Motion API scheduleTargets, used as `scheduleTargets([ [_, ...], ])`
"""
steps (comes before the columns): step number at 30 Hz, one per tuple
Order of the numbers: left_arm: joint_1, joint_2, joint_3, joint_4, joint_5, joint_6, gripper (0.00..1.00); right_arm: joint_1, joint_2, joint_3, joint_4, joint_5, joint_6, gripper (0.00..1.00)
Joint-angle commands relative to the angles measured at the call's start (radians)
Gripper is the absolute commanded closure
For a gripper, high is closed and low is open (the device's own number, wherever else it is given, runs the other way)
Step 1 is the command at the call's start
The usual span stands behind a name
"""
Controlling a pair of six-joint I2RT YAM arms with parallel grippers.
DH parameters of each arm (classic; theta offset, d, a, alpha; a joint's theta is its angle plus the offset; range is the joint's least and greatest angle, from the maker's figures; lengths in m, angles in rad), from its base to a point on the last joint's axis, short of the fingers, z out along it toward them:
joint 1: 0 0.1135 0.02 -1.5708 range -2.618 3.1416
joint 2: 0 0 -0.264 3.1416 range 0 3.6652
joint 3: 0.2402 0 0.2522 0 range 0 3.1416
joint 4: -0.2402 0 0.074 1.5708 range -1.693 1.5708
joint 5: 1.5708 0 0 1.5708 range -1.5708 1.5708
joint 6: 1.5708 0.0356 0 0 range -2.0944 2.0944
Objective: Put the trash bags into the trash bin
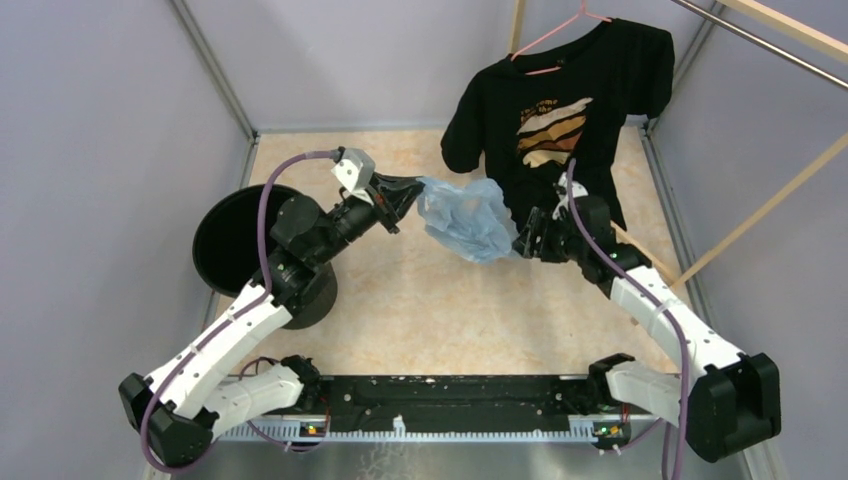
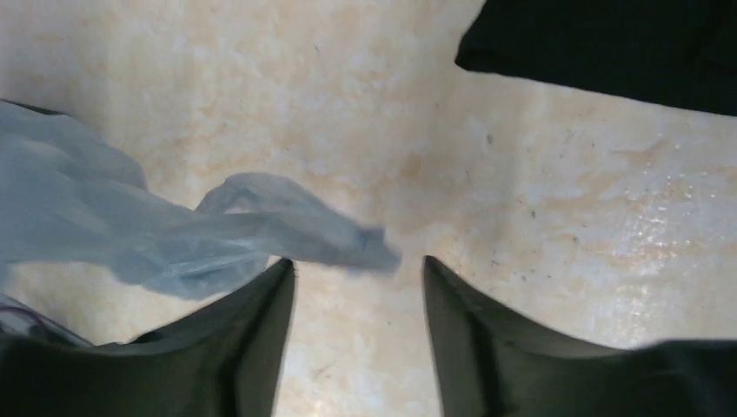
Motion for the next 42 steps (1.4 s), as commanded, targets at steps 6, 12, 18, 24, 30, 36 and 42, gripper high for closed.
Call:
scheduleTargets([
  [6, -0.002, 0.030, 0.022, 0.019, -0.156, 0.036, 1.00, 0.004, -0.061, 0.139, -0.021, -0.161, -0.027, 0.21],
  [12, -0.001, 0.072, 0.049, -0.015, -0.157, 0.017, 1.00, 0.146, -0.148, -0.007, 0.291, -0.446, 0.087, 0.06],
  [18, -0.001, 0.095, 0.058, -0.033, -0.172, 0.020, 1.00, 0.333, -0.077, 0.028, 0.344, -0.203, 0.123, 0.01],
  [24, -0.002, 0.097, 0.052, -0.029, -0.176, 0.021, 1.00, 0.389, 0.042, 0.021, 0.393, -0.004, 0.188, 0.02],
  [30, -0.002, 0.100, 0.053, -0.038, -0.220, 0.022, 1.00, 0.399, 0.062, -0.044, 0.546, 0.015, 0.243, 0.61],
  [36, -0.002, 0.065, 0.037, -0.054, -0.486, 0.010, 1.00, 0.386, 0.036, -0.150, 0.510, 0.071, 0.211, 0.94],
  [42, 0.000, 0.049, 0.047, -0.101, -0.745, -0.005, 1.00, 0.186, 0.068, -0.265, 0.566, -0.239, 0.173, 0.96],
])
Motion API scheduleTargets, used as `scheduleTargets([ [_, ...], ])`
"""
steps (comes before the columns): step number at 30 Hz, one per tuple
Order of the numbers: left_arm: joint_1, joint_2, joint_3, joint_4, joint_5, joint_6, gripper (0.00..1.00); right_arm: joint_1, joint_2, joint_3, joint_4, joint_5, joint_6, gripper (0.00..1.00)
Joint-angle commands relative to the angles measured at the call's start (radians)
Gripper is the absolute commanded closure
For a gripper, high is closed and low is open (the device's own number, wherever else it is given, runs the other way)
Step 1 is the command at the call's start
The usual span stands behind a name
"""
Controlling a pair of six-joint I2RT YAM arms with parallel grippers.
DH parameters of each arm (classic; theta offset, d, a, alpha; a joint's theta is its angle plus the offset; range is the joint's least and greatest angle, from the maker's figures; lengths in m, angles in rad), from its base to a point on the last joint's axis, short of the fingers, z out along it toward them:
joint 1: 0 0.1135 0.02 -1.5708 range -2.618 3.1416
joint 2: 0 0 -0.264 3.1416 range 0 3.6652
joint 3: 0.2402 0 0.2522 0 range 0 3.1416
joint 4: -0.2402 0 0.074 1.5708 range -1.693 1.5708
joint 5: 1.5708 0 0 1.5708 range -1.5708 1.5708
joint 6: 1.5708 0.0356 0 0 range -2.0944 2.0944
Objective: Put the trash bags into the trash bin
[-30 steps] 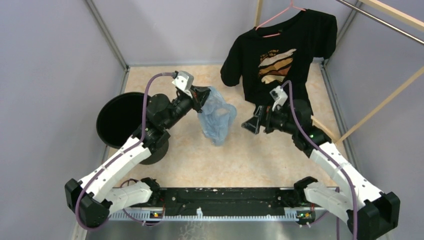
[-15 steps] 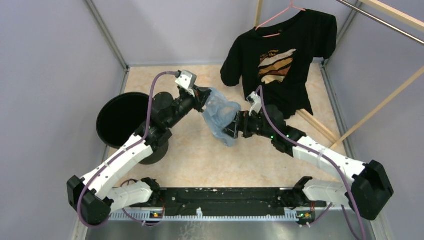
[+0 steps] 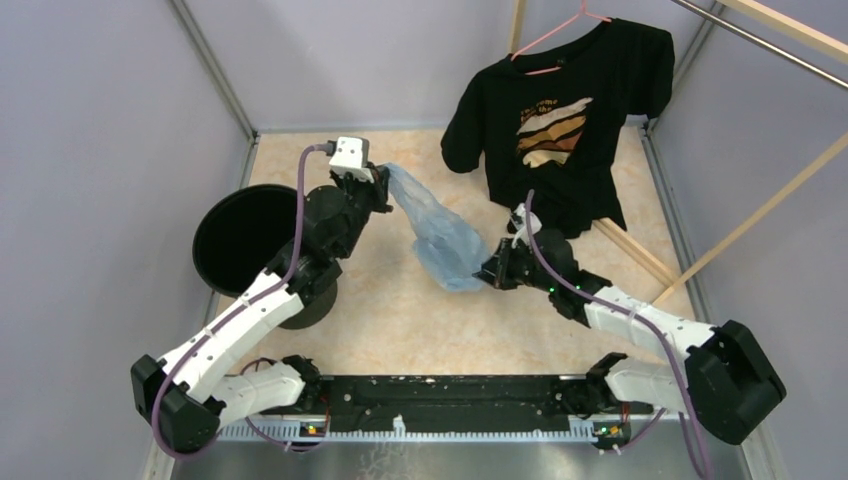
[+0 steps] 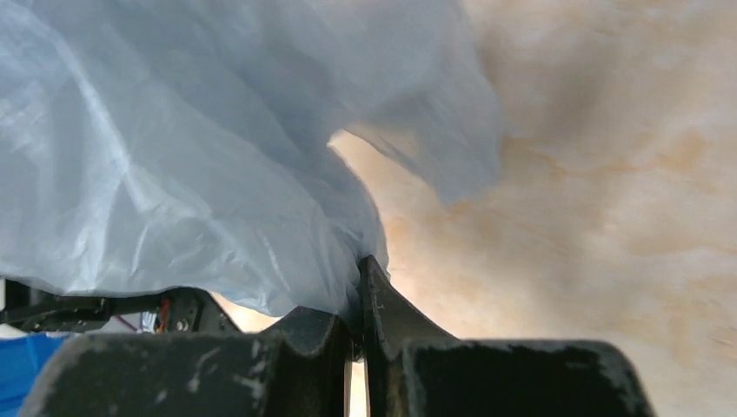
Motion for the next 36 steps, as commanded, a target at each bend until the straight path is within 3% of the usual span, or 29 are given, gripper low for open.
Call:
scheduleTargets([
  [1, 0.002, -0.038, 0.033, 0.006, -0.236, -0.016, 1.00, -0.188, 0.035, -0.068, 0.103, -0.303, -0.022, 0.96],
  [4, 0.003, -0.046, 0.029, 0.017, -0.247, -0.004, 1.00, -0.266, 0.172, -0.028, 0.131, -0.506, -0.027, 0.96],
  [7, 0.003, -0.048, 0.040, 0.039, -0.107, 0.049, 1.00, -0.268, 0.272, 0.078, 0.099, -0.598, -0.047, 0.96],
  [11, 0.003, -0.069, 0.048, 0.053, 0.078, 0.087, 1.00, -0.267, 0.331, 0.218, 0.067, -0.587, -0.041, 0.92],
  [16, 0.003, -0.108, 0.016, 0.093, 0.113, 0.105, 1.00, -0.267, 0.411, 0.403, -0.083, -0.528, -0.129, 0.81],
  [17, 0.004, -0.112, 0.015, 0.093, 0.131, 0.112, 1.00, -0.267, 0.426, 0.434, -0.129, -0.492, -0.155, 0.78],
  [19, 0.002, -0.112, 0.014, 0.095, 0.155, 0.115, 1.00, -0.267, 0.448, 0.476, -0.240, -0.398, -0.195, 0.60],
  [21, 0.002, -0.099, 0.013, 0.095, 0.166, 0.099, 1.00, -0.267, 0.450, 0.490, -0.275, -0.349, -0.210, 0.42],
  [24, 0.002, -0.043, 0.019, 0.079, 0.162, 0.030, 1.00, -0.268, 0.431, 0.472, -0.295, -0.287, -0.203, 0.27],
  [30, 0.002, 0.119, 0.102, -0.033, 0.235, -0.094, 1.00, -0.267, 0.370, 0.383, -0.299, -0.263, -0.197, 0.22],
  [36, 0.003, 0.157, 0.118, -0.104, 0.122, -0.138, 1.00, -0.268, 0.229, 0.302, -0.362, -0.240, -0.238, 0.15],
])
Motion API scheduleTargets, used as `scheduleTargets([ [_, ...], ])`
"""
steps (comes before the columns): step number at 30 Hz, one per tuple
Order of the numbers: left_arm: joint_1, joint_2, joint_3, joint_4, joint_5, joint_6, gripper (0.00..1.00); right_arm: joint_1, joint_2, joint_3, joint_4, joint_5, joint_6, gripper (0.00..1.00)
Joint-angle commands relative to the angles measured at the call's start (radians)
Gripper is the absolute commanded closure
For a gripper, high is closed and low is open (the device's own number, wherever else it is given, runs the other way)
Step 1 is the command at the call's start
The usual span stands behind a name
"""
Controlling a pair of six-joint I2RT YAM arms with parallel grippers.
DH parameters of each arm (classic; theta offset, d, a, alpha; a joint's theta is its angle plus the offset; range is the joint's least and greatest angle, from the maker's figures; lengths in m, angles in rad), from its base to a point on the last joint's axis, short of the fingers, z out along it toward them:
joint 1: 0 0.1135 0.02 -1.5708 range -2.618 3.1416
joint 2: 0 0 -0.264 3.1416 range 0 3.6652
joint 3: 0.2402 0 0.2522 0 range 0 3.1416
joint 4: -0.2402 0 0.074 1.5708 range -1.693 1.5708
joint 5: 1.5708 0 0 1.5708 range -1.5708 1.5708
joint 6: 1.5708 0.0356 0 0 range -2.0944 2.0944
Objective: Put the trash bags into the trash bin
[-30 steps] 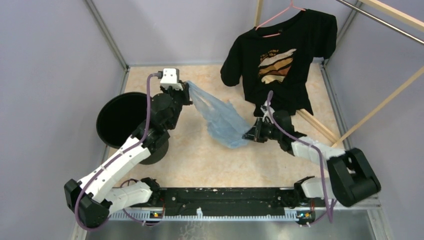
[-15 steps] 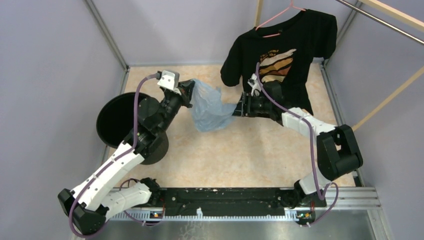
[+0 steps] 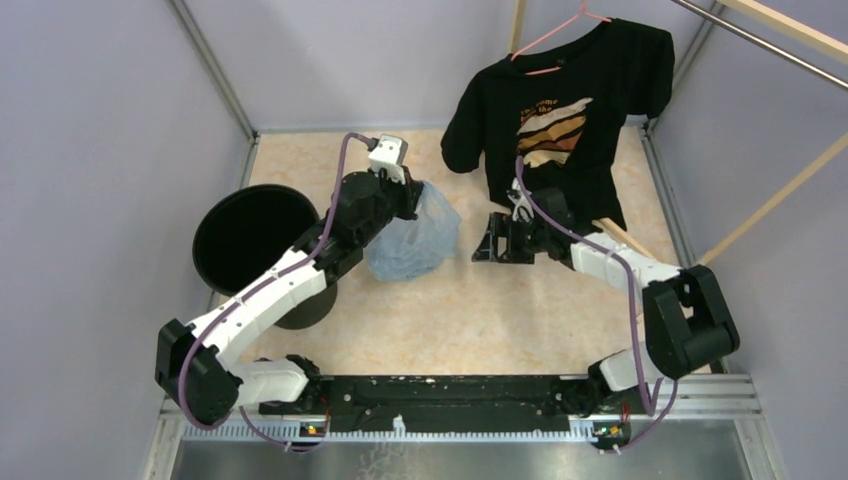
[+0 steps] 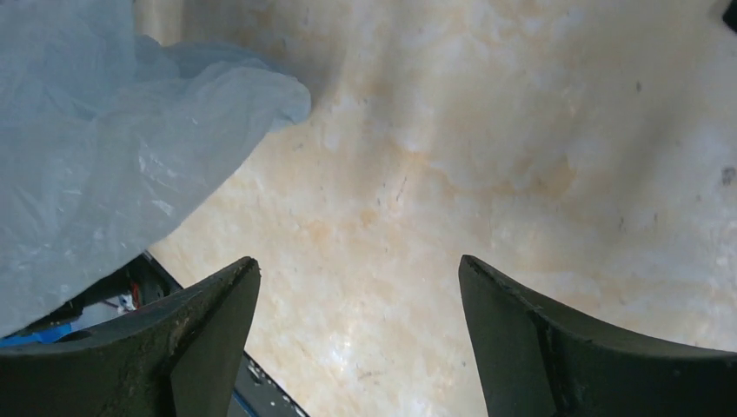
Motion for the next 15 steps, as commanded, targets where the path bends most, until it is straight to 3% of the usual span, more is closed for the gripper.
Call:
scheduleTargets([
  [1, 0.002, -0.013, 0.056, -0.025, -0.079, -0.053, 1.00, 0.000, -0.169, -0.025, -0.055, 0.016, -0.065, 0.14],
  [3, 0.002, -0.028, 0.049, -0.021, -0.087, -0.053, 1.00, 0.023, -0.223, -0.046, -0.034, -0.035, -0.060, 0.10],
  [6, 0.002, -0.056, 0.030, 0.002, -0.080, -0.051, 1.00, 0.128, -0.264, -0.112, 0.135, -0.082, 0.071, 0.10],
  [8, 0.003, -0.080, 0.010, 0.031, -0.062, -0.040, 1.00, 0.202, -0.273, -0.195, 0.384, -0.085, 0.249, 0.17],
  [12, 0.001, -0.129, -0.044, 0.119, -0.005, 0.002, 0.95, 0.319, -0.224, -0.432, 1.065, 0.063, 0.634, 0.21],
  [15, 0.001, -0.151, -0.067, 0.150, 0.004, 0.016, 0.94, 0.355, -0.091, -0.365, 1.174, 0.085, 0.684, 0.26],
])
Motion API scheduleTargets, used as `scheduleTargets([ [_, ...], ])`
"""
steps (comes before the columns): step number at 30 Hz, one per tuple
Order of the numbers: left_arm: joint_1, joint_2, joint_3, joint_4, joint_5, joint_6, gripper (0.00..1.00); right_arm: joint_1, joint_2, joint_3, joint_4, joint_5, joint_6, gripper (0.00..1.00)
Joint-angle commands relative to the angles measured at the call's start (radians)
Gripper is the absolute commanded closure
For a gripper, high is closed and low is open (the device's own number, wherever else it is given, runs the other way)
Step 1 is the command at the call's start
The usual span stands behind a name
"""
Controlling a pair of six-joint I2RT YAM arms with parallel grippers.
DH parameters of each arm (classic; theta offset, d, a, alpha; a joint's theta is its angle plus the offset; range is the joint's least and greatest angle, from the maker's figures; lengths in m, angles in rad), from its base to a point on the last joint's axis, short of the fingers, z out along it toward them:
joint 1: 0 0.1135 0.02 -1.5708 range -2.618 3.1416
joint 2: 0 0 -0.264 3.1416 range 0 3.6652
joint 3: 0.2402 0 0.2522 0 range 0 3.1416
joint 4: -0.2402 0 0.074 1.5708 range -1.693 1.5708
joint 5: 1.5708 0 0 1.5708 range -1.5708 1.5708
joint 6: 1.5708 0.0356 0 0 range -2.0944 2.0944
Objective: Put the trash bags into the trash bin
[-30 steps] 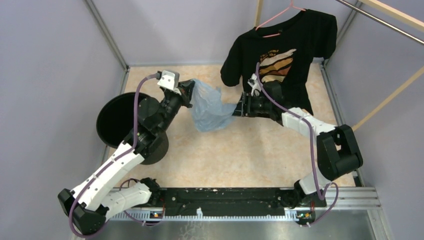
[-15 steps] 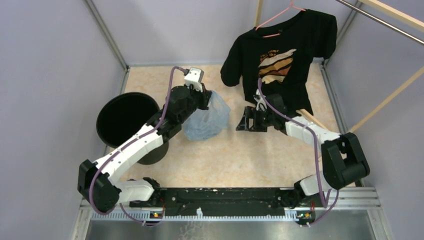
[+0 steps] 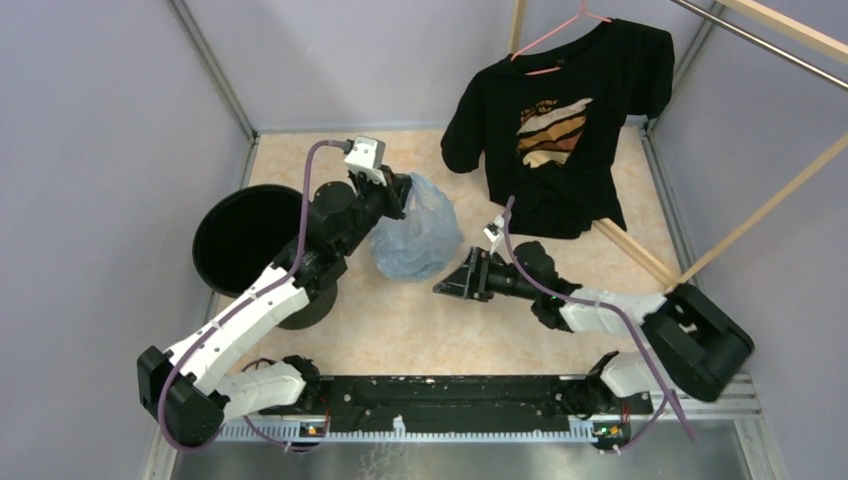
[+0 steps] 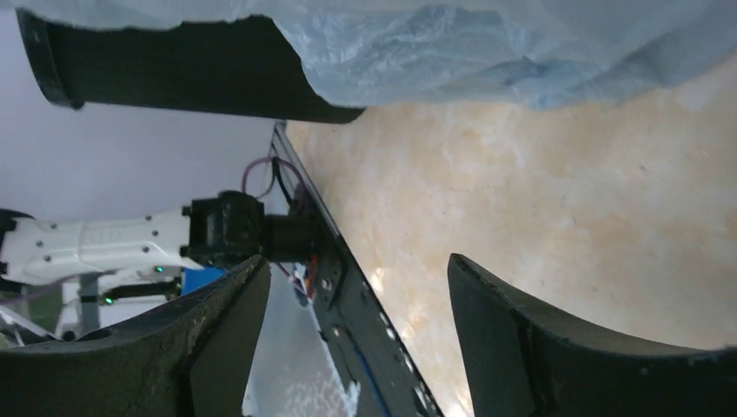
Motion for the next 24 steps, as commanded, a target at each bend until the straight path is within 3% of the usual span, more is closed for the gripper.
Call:
scheduleTargets([
  [1, 0.000, -0.045, -0.034, 0.129, 0.042, 0.038, 0.94, 0.041, 0.170, 0.059, 0.493, 0.121, 0.257, 0.27],
  [3, 0.001, -0.045, -0.035, 0.131, 0.057, 0.036, 0.94, 0.027, 0.231, 0.075, 0.604, 0.187, 0.243, 0.27],
  [5, 0.000, -0.039, -0.035, 0.133, 0.078, 0.026, 0.94, -0.017, 0.300, 0.146, 0.571, 0.193, 0.214, 0.26],
  [10, -0.006, -0.001, -0.038, 0.139, 0.137, -0.020, 0.95, -0.207, 0.481, 0.338, 0.555, 0.047, 0.186, 0.28],
  [13, -0.018, 0.037, -0.037, 0.144, 0.218, -0.060, 0.96, -0.272, 0.534, 0.474, 0.385, -0.090, 0.139, 0.29],
  [16, -0.046, 0.085, -0.024, 0.149, 0.287, -0.073, 0.95, -0.284, 0.517, 0.555, 0.087, -0.140, -0.027, 0.29],
  [19, -0.086, 0.118, 0.000, 0.124, 0.301, -0.045, 0.83, -0.287, 0.434, 0.558, -0.200, -0.074, -0.203, 0.28],
  [24, -0.143, 0.110, -0.009, 0.142, 0.301, 0.018, 0.27, -0.327, 0.261, 0.427, -0.517, 0.153, -0.348, 0.23],
])
